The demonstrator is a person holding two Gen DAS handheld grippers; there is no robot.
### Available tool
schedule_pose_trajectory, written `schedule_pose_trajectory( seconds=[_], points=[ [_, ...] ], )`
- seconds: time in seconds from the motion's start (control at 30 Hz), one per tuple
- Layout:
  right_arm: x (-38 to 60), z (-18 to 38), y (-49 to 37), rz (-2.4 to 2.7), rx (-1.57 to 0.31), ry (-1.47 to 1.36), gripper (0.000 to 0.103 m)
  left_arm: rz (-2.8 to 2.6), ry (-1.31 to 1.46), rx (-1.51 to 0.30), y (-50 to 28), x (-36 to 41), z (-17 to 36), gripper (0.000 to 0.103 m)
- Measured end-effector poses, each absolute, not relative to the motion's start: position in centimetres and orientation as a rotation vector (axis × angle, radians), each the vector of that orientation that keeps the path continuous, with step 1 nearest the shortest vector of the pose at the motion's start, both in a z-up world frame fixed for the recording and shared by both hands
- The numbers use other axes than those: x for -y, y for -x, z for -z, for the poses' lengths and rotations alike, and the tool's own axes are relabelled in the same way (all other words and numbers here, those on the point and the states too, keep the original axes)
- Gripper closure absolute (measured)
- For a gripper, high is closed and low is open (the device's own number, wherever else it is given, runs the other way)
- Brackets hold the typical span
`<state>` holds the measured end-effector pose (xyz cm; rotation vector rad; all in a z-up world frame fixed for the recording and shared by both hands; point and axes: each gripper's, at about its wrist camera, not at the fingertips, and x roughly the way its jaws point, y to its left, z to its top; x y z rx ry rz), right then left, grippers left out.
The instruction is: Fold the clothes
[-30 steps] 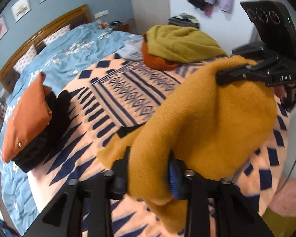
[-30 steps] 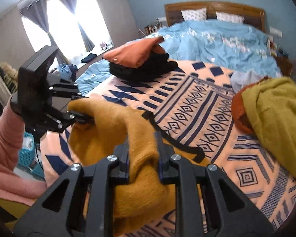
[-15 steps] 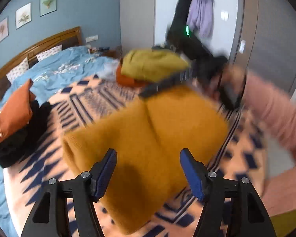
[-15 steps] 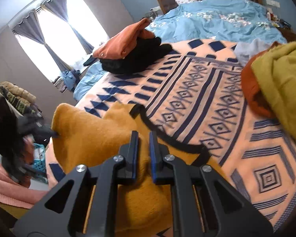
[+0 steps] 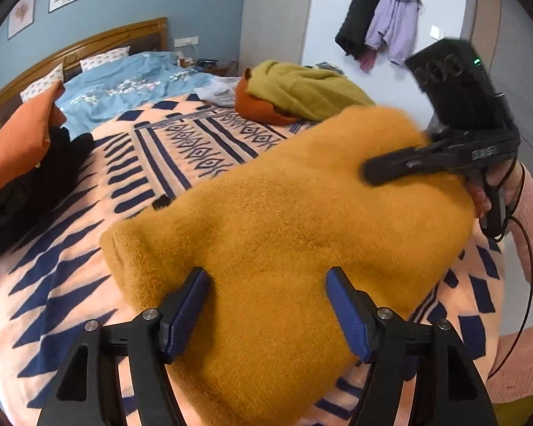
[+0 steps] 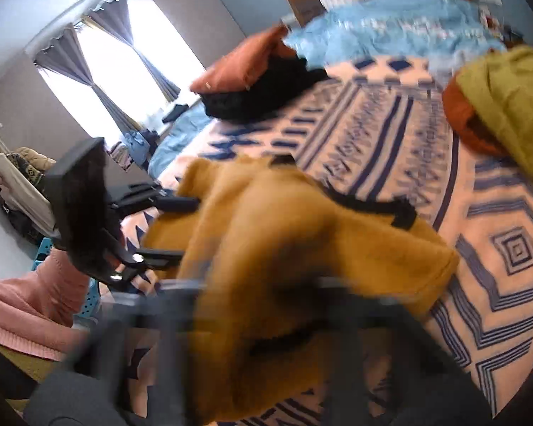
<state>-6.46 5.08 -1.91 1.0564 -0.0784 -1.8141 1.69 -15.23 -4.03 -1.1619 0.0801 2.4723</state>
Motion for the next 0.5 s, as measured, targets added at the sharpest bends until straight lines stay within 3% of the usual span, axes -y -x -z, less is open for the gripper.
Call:
schedule_pose_trajectory(
  seconds=[0.27,0.33,0.5],
  points=[
    [-7.5,0.9,10.7,1.934,0.273,-1.002,0.081,-2.564,0.955,-0.009,-3.4,16.3,-0.9,0.030],
    [-7.5,2.6,12.1,1.927,0.314,-1.062,0.081,-2.547,0.980,-0.011,-2.9,16.1,0.1,0.025],
    [-7.0,6.8,13.3,1.900,0.339,-1.175,0.078,-2.503,1.042,-0.015,-1.6,15.8,2.7,0.024]
  ],
)
